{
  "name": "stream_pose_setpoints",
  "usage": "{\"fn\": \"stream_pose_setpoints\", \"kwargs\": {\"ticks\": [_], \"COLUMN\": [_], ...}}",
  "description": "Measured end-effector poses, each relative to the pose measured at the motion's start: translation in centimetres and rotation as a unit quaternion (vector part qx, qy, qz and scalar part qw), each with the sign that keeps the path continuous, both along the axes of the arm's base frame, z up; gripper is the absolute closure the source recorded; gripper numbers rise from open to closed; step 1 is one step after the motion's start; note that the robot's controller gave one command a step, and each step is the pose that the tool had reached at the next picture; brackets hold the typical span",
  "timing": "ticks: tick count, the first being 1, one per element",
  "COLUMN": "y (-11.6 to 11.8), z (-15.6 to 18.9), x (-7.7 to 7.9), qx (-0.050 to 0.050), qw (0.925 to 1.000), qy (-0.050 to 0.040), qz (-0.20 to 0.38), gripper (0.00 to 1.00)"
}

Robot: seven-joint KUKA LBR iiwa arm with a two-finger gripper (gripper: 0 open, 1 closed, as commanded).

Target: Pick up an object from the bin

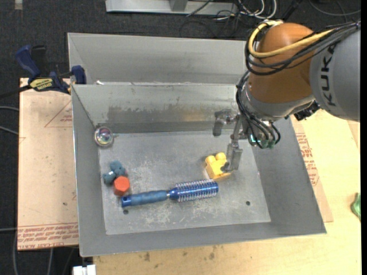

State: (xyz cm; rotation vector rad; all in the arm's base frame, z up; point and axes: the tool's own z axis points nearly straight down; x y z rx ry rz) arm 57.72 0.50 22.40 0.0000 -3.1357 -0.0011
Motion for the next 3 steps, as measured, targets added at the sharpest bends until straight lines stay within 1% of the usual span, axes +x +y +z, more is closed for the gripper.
{"fn": "stream_pose_setpoints", "kwargs": {"ticks": [1,2,3], "y": [-1.4,-1.3,4.3], "z": [-12.3,-10.7,-15.6], "x": [-7.1,-7.2,-4.6], "qx": [0.000,0.001,0.002], "qw": [0.9989,0.9859,0.9901], "qy": [0.0017,-0.0040,-0.0034], "qz": [0.048,0.167,0.141], "gripper": [0.00,0.00,0.00]}}
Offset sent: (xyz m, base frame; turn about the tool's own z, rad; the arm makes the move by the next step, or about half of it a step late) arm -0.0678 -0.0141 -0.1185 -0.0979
